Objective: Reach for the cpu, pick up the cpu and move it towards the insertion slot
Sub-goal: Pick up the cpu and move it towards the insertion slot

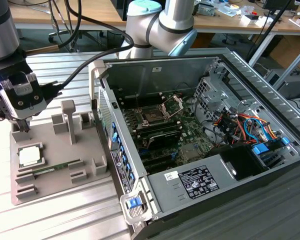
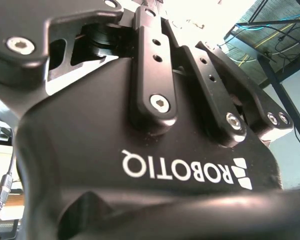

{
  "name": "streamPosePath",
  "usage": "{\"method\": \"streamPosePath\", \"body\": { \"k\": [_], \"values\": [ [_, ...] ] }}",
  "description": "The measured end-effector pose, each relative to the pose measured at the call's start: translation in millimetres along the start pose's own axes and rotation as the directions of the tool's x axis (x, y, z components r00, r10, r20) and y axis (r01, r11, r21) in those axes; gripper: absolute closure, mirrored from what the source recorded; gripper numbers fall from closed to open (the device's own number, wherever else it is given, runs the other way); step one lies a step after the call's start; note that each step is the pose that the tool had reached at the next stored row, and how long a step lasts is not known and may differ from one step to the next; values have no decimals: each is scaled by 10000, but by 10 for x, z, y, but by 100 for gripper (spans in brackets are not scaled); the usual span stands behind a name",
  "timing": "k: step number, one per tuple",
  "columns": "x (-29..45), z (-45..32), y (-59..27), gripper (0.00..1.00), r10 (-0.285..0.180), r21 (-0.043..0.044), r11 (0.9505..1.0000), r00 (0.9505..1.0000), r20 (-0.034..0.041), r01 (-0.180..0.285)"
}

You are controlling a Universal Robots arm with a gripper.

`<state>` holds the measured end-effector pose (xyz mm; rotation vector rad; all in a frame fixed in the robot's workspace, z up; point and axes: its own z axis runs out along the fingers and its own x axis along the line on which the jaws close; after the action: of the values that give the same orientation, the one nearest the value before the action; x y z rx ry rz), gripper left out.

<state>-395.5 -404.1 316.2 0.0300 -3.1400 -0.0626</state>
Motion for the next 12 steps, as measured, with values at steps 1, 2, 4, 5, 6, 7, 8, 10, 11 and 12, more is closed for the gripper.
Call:
{"method": "streamPosePath", "body": {
  "k": [1,2,4,5,6,7,8,10,11,12],
  "values": [
    [0,2,0,89,0,0,10000,10000,0,0],
    [0,4,0,89,0,0,10000,10000,0,0],
    [0,8,0,89,0,0,10000,10000,-1,0],
    [0,10,0,89,0,0,10000,10000,-1,0],
    [0,15,-1,89,0,0,10000,10000,-1,0],
    [0,19,-1,89,0,0,10000,10000,-1,0],
    [0,20,-1,89,0,0,10000,10000,-1,0],
    [0,24,-1,89,0,0,10000,10000,-1,0],
    [0,25,-1,89,0,0,10000,10000,-1,0],
    [0,28,-1,89,0,0,10000,10000,-1,0]
  ]
}}
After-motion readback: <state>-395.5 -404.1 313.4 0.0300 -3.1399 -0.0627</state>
